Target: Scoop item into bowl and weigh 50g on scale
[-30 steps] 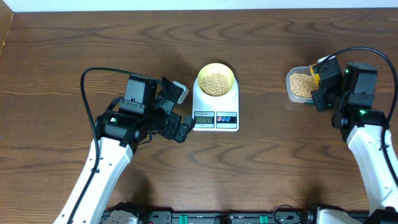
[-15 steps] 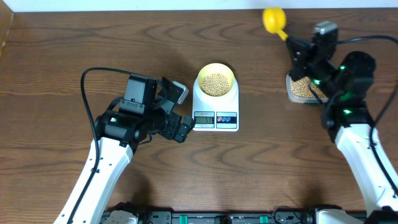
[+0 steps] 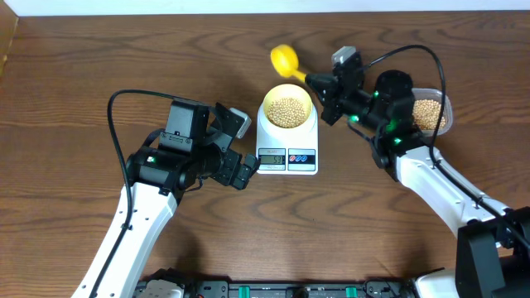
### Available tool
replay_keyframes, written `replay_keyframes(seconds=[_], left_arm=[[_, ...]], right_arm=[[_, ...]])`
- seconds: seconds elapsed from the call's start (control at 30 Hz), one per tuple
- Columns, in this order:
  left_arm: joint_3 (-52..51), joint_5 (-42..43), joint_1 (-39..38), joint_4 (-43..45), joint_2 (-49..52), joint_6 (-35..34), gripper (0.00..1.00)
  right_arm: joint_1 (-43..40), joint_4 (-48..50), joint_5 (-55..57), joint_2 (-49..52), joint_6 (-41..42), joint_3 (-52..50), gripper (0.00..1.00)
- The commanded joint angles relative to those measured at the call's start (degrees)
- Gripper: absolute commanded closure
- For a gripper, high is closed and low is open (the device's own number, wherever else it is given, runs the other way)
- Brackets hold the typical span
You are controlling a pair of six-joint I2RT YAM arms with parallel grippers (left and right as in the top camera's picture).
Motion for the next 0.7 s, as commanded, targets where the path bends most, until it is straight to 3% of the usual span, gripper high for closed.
replay_keyframes(seconds=[0.0,0.3,0.67], left_arm=[[0.1,0.7,0.0,-0.1,0.1,-0.5,0.02],[0.1,0.7,0.0,-0.1,0.1,-0.5,0.02],[0.1,0.7,0.0,-0.2,0.1,-0.5,0.02]], right_arm=[[1.6,-5.8,1.7,0.3,-7.4,0.3,0.99],[3.0,-13.3,8.2,0.3,-19.7,0.3,0.99],[6.1,-14.6,11.2,1.1,-20.2,0.3,0.99]])
